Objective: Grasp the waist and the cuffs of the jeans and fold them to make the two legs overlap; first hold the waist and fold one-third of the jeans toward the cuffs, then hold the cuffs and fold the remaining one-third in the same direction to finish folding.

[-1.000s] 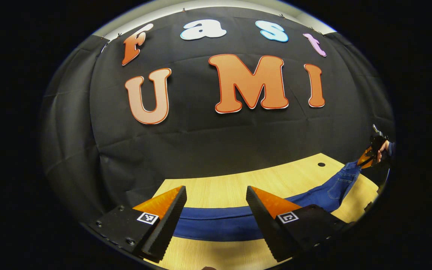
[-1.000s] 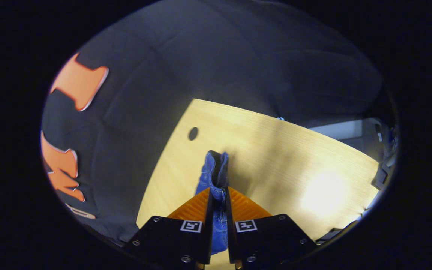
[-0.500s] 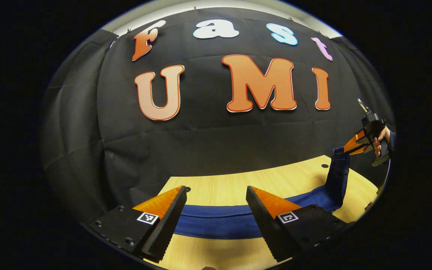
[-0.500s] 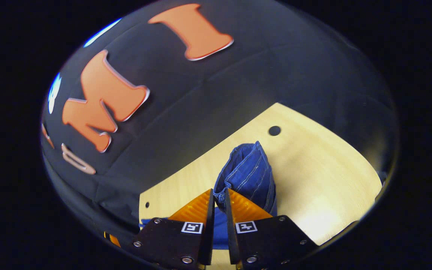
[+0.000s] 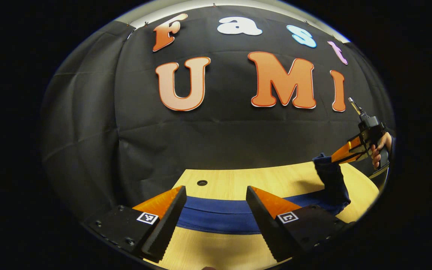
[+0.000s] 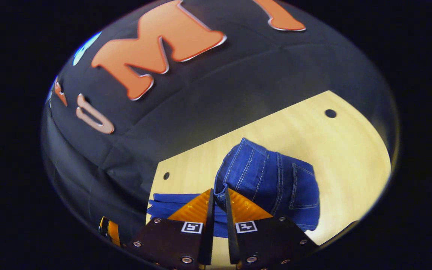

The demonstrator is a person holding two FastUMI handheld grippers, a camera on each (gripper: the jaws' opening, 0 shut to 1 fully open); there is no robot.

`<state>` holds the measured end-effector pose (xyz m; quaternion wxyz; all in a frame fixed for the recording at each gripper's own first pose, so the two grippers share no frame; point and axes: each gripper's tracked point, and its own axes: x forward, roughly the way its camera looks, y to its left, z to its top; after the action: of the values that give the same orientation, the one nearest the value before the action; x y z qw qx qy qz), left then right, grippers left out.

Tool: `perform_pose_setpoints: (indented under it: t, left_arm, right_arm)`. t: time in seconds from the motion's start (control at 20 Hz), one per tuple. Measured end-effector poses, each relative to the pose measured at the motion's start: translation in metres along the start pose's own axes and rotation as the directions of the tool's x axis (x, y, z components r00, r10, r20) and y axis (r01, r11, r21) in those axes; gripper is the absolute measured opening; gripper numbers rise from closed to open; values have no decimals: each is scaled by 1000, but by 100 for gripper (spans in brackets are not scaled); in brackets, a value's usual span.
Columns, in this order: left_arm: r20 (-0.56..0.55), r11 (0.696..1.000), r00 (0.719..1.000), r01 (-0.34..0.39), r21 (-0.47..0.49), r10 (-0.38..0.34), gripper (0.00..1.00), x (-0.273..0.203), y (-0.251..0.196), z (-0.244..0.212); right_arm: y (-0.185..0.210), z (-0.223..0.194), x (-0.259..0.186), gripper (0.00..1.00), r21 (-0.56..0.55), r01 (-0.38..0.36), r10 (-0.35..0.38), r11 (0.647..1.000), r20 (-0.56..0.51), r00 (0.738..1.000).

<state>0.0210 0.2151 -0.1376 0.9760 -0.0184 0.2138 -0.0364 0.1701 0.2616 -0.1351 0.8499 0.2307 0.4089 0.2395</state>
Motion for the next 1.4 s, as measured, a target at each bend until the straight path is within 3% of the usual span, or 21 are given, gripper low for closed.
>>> perform_pose_setpoints:
  t: [0.2, 0.4, 0.45, 0.5, 0.55, 0.6, 0.65, 0.7, 0.75, 0.9, 1.0, 1.2, 1.25, 1.4]
  left_arm:
    - [-41, 999, 999, -28, -30, 26, 99, 8, 22, -17]
    - [-120, 996, 992, -43, -74, 34, 99, 22, 40, -45]
    - [-136, 995, 990, -49, -83, 37, 99, 26, 44, -50]
    - [-155, 994, 987, -50, -98, 34, 99, 32, 48, -54]
    - [-170, 992, 985, -51, -117, 31, 99, 36, 52, -59]
    - [-185, 989, 983, -50, -142, 24, 99, 42, 56, -60]
    - [-200, 985, 980, -53, -167, 19, 99, 46, 61, -65]
    - [-215, 979, 977, -50, -197, 7, 99, 51, 64, -69]
    - [-237, 972, 972, -53, -228, -2, 99, 57, 68, -72]
    - [-340, 938, 939, -66, -340, -57, 98, 80, 75, -93]
    - [-387, 876, 913, -77, -476, -130, 98, 87, 78, -105]
    - [-490, 673, 845, -235, -701, -215, 98, 98, 93, -129]
    - [-525, 637, 823, -287, -715, -219, 98, 101, 101, -137]
    - [-601, 575, 762, -386, -721, -240, 98, 118, 114, -169]
  right_arm:
    - [24, -66, 39, 18, -83, 1, -11, 997, -122, 993]
    - [21, -134, 58, 18, -150, -2, -38, 989, -263, 964]
    - [28, -137, 56, 27, -140, -37, -3, 989, -274, 962]
    - [38, -136, 52, 14, -119, -81, 46, 990, -272, 961]
    - [46, -128, 50, 31, -105, -112, 83, 988, -249, 965]
    - [50, -117, 47, 39, -102, -133, 108, 986, -221, 969]
    - [46, -106, 46, 58, -112, -132, 109, 985, -187, 976]
    - [39, -92, 43, 54, -139, -122, 101, 983, -150, 984]
    - [31, -77, 34, 70, -170, -97, 79, 981, -108, 991]
    - [14, -36, 5, 78, -270, -8, 19, 963, 38, 999]
    - [-9, -7, -21, 81, -314, 61, -18, 947, 137, 990]
    - [-37, 37, -73, 85, -319, 182, -90, 930, 284, 955]
    - [-41, 47, -85, 86, -316, 198, -96, 928, 313, 945]
    - [-53, 60, -118, 86, -296, 237, -118, 925, 369, 922]
